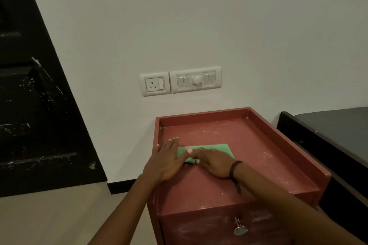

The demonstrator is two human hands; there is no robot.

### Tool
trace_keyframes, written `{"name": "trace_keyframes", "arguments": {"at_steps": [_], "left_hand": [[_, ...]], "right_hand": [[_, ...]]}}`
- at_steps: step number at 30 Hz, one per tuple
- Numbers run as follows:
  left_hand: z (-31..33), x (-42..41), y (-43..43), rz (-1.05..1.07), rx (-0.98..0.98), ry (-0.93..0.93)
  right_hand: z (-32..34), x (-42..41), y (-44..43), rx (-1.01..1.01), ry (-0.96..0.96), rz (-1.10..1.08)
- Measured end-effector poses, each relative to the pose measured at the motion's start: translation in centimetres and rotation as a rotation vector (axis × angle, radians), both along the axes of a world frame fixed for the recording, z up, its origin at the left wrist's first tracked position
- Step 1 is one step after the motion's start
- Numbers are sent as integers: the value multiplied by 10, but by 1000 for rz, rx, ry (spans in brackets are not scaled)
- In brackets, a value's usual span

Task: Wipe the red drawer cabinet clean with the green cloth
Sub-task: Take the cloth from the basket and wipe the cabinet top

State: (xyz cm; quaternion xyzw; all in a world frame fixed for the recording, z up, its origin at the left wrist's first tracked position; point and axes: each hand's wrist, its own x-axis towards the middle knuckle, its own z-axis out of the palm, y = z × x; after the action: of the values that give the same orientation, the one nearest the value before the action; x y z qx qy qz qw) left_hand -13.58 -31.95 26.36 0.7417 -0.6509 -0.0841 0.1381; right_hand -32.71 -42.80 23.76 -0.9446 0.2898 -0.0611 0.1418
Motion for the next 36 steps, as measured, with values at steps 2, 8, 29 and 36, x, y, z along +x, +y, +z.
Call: {"name": "trace_keyframes", "arguments": {"at_steps": [2, 8, 29, 36], "left_hand": [[0, -2, 0, -17, 8, -47], [-5, 1, -1, -9, 2, -43], [4, -2, 4, 18, -10, 111], [1, 2, -2, -10, -5, 72]], "right_hand": [[3, 20, -36, 33, 26, -20], [17, 70, -112, 60, 73, -70], [-19, -89, 87, -26, 25, 106], [-16, -79, 59, 8, 33, 42]]}}
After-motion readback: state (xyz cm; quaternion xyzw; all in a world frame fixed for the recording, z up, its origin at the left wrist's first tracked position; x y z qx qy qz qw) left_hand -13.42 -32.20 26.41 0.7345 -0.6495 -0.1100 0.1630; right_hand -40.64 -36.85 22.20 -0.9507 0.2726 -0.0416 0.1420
